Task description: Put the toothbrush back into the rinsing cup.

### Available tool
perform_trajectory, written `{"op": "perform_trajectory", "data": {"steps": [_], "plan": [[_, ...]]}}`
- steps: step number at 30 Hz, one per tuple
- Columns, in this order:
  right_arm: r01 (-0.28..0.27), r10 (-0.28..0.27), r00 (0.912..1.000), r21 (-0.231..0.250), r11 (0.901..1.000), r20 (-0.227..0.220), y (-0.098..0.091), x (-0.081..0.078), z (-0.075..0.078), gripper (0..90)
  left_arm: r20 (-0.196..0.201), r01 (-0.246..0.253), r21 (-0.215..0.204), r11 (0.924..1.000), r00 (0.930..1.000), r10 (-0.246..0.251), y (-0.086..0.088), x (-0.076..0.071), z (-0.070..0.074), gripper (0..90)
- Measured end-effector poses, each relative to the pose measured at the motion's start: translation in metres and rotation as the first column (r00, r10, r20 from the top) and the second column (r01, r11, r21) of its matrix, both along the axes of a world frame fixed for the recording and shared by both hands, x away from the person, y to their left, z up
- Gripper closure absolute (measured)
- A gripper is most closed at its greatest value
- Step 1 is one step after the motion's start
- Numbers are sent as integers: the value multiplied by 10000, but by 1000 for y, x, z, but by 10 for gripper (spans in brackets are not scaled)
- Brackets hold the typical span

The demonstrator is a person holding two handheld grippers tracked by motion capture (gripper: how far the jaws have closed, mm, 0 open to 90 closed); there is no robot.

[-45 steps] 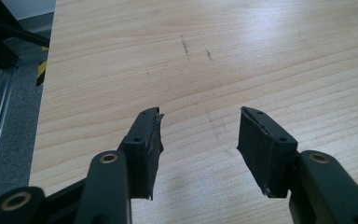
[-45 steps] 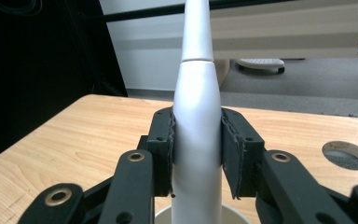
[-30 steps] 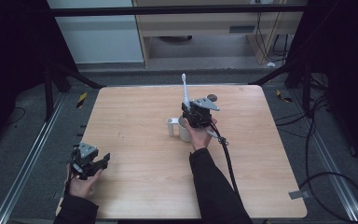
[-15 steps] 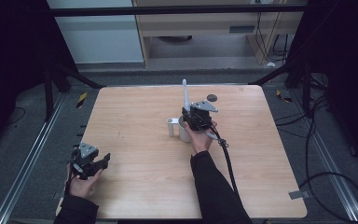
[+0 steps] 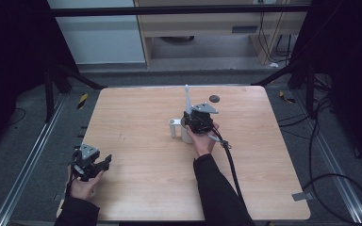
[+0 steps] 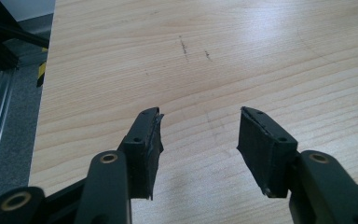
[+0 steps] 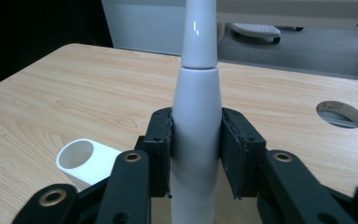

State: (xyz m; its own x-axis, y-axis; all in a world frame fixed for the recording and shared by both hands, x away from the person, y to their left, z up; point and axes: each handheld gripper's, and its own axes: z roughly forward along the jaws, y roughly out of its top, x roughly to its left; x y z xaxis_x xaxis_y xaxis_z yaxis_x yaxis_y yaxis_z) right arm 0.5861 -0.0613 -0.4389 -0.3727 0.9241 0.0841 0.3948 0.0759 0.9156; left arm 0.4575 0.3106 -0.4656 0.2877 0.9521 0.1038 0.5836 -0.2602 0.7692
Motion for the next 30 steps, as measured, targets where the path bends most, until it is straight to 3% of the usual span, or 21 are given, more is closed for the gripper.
{"op": "perform_trajectory", "data": {"steps": [5,12,17,23,30], "plan": [[58,-57,9994,-28,10000,350,-1,-3,7,585,-1,8,-5,10000,10000,-8,0,0,0,480],[-72,76,9992,-120,9999,384,-4,-8,12,528,4,25,7,10000,10000,-25,-1,0,0,480],[-384,389,9985,-138,9992,374,-6,-14,19,420,7,10,-7,10000,10000,-10,-1,0,0,479],[-581,589,9975,-229,9980,379,-12,-30,25,314,32,5,-16,10000,10000,-5,0,-1,0,475],[-919,919,9958,-437,9948,-38,-31,-53,32,264,-56,254,-72,9997,9997,-255,-2,0,-3,454]]}}
